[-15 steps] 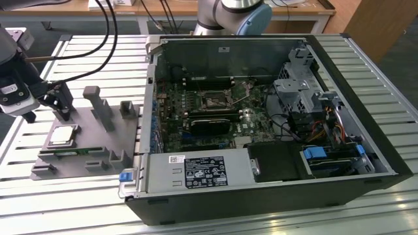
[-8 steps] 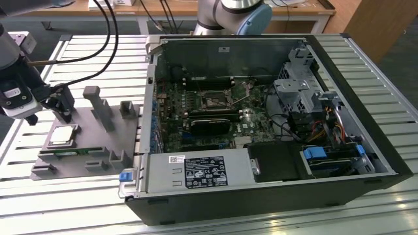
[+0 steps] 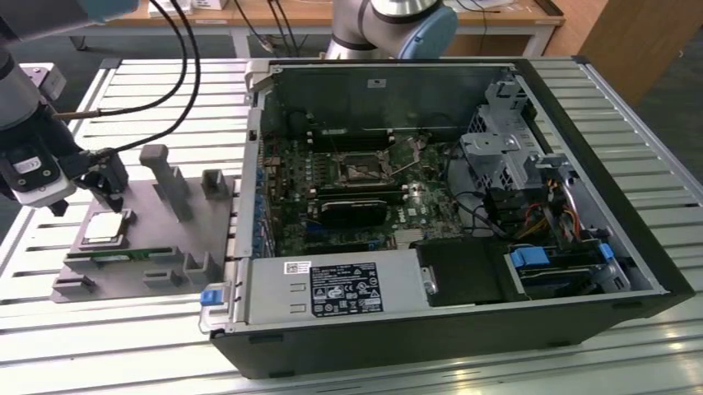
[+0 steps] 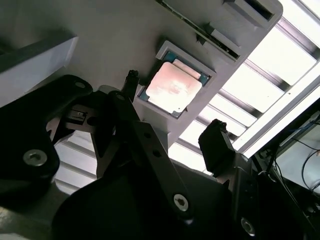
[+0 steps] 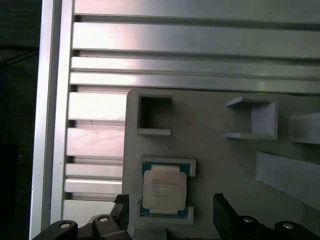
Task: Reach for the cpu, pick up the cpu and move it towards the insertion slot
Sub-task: 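Pick up the cpu and move it towards the insertion slot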
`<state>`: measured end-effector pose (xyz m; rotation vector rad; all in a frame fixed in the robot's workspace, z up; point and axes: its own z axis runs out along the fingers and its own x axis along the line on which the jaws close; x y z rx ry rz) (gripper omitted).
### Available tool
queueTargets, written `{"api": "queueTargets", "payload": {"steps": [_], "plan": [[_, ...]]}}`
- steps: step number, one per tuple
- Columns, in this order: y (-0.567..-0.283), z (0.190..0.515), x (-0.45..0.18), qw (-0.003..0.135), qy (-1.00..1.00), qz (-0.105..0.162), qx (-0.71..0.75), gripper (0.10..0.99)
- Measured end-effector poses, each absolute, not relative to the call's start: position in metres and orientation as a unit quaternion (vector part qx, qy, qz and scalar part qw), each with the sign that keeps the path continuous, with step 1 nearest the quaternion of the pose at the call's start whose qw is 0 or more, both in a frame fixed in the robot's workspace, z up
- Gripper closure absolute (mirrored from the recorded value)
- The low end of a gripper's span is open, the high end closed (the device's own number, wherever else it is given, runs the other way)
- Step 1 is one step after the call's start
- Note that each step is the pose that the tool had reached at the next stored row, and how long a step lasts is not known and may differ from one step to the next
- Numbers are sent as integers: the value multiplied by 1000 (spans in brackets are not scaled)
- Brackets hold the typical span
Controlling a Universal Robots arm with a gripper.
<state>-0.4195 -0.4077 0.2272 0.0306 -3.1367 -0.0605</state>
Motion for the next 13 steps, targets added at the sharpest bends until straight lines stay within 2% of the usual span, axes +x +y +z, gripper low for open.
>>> {"api": "queueTargets", "payload": {"steps": [13], "plan": [[-408, 206, -422, 1, -1000, -18, 8, 325]]}}
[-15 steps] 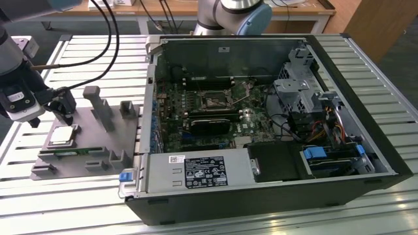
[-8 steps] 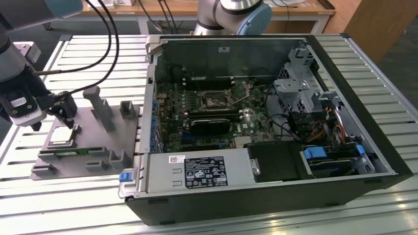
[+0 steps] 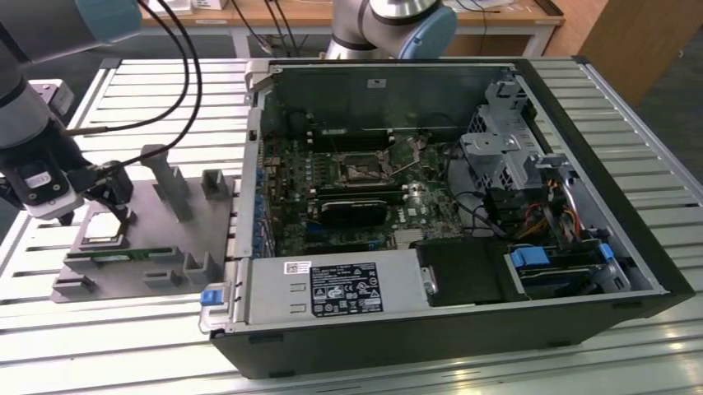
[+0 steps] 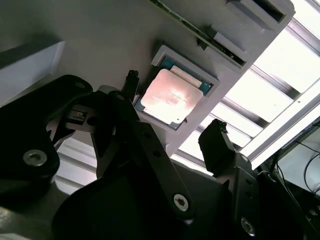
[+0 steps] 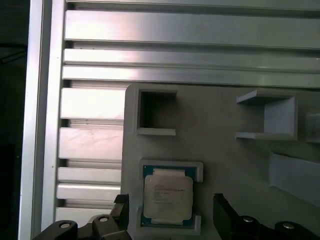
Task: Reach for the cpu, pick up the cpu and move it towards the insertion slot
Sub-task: 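Pick up the cpu and move it towards the insertion slot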
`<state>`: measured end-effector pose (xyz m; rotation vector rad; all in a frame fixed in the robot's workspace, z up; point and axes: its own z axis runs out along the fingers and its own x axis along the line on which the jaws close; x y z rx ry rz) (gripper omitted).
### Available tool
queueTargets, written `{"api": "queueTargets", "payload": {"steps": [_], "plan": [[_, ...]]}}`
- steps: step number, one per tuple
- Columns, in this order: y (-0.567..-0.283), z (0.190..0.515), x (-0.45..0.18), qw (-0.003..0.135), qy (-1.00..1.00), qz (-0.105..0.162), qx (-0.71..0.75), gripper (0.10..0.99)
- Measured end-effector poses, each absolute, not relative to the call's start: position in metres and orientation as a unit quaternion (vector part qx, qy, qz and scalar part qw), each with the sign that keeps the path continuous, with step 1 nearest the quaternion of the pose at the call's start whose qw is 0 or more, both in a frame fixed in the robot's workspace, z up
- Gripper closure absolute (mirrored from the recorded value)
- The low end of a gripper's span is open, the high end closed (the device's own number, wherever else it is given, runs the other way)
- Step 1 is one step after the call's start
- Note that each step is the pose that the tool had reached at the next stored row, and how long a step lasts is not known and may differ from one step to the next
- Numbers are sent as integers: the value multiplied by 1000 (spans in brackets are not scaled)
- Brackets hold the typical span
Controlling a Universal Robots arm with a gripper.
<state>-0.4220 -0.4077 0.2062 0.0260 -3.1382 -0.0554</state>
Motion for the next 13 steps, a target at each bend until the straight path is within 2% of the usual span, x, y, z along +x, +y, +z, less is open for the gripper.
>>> {"api": "queueTargets", "payload": {"steps": [13], "plan": [[-408, 193, -422, 1, -1000, -17, 8, 325]]}}
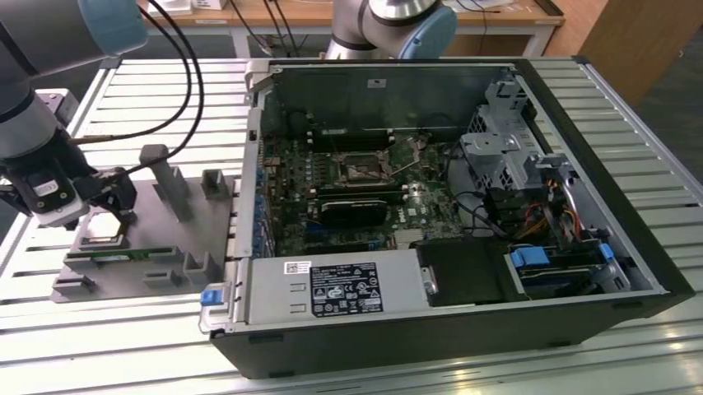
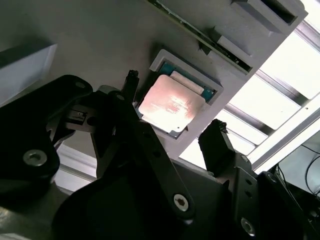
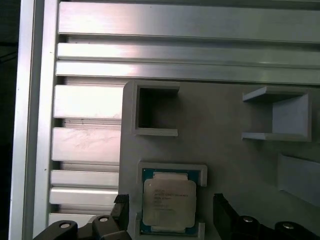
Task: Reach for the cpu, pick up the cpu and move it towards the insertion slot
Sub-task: 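Pick up the cpu and move it towards the insertion slot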
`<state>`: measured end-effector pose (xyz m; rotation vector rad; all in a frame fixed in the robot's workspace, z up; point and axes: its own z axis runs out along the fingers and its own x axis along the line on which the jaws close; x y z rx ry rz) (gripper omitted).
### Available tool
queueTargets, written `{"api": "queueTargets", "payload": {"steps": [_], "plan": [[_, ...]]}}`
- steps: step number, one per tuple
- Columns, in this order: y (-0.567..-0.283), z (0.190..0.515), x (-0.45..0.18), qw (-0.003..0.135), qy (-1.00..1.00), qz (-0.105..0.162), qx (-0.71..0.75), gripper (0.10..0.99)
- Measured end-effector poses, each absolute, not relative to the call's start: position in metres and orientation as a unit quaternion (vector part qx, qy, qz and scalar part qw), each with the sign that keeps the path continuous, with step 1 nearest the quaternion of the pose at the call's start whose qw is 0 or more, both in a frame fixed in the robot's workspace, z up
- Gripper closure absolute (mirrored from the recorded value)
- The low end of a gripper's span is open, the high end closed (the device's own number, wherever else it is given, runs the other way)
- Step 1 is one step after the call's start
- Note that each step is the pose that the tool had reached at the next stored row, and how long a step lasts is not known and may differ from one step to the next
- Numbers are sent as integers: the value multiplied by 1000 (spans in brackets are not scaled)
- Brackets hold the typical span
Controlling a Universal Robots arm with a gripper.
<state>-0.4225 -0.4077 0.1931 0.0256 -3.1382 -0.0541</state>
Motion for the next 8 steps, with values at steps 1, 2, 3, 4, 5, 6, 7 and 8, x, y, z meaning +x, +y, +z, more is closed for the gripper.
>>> {"api": "queueTargets", "payload": {"steps": [1, 2, 3, 4, 5, 6, 7, 8], "plan": [[-408, 192, -423, 1, -1000, -17, 8, 325], [-408, 191, -423, 1, -1000, -17, 8, 325], [-408, 190, -423, 1, -1000, -17, 8, 325], [-408, 189, -423, 1, -1000, -17, 8, 325], [-408, 188, -423, 1, -1000, -17, 8, 325], [-408, 187, -423, 1, -1000, -17, 8, 325], [-408, 186, -423, 1, -1000, -17, 8, 325], [-408, 185, -423, 1, -1000, -17, 8, 325]]}}
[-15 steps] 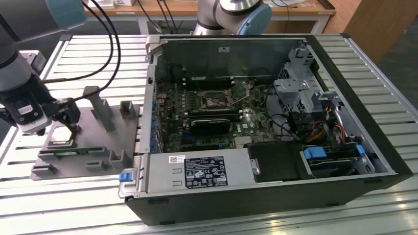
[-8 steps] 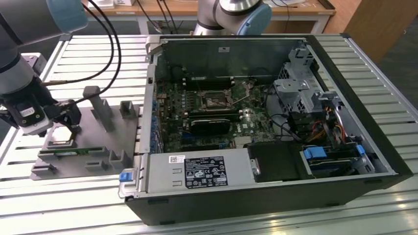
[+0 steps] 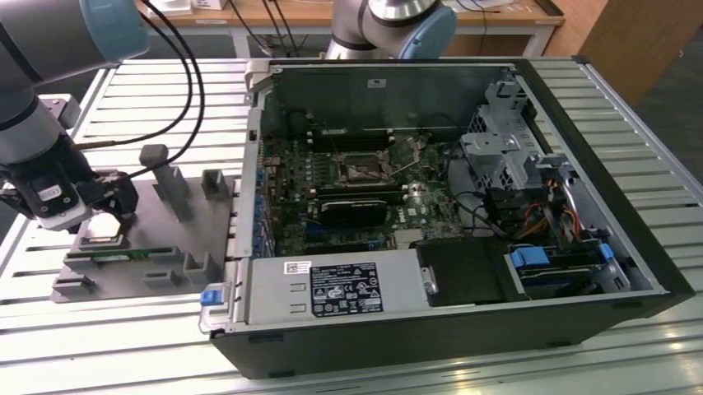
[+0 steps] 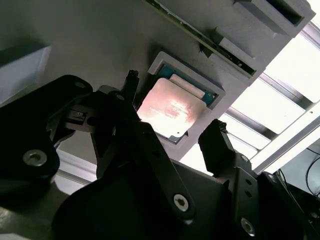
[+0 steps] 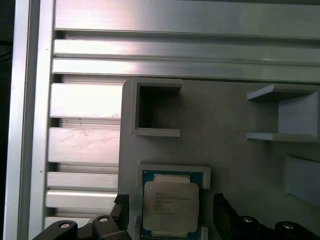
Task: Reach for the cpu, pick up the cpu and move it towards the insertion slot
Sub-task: 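Pick up the cpu and move it towards the insertion slot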
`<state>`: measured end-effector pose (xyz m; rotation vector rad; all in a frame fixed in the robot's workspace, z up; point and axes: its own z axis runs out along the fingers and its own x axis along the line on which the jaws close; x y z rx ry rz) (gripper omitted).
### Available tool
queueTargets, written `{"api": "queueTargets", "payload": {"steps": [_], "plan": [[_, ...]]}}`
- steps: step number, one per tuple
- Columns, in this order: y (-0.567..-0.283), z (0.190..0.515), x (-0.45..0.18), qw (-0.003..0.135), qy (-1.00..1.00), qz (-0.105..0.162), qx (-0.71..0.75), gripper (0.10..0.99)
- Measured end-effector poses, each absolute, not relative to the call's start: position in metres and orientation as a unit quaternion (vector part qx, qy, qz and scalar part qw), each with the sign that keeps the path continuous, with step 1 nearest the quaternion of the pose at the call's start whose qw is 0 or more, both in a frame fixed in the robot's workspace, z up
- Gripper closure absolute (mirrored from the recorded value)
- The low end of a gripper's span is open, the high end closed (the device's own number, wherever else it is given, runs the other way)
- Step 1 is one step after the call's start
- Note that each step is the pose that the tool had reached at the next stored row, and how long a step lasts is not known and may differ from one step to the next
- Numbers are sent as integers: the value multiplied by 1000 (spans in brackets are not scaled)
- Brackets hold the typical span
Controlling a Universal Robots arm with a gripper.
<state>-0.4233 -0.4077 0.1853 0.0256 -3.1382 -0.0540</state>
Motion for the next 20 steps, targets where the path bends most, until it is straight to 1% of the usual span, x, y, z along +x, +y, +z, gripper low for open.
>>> {"api": "queueTargets", "payload": {"steps": [4, 5, 8, 9, 10, 11, 12, 13, 15, 16, 20], "plan": [[-408, 183, -423, 1, -1000, -17, 8, 341], [-408, 182, -423, 1, -1000, -17, 8, 408], [-408, 182, -423, 1, -1000, -17, 8, 408], [-408, 182, -423, 1, -1000, -17, 8, 427], [-408, 182, -423, 1, -1000, -17, 8, 427], [-408, 182, -423, 1, -1000, -17, 8, 494], [-408, 182, -423, 1, -1000, -17, 8, 494], [-408, 182, -423, 1, -1000, -17, 8, 514], [-408, 182, -423, 1, -1000, -17, 8, 514], [-408, 182, -423, 1, -1000, -17, 8, 541], [-408, 184, -423, 1, -1000, -17, 8, 541]]}}
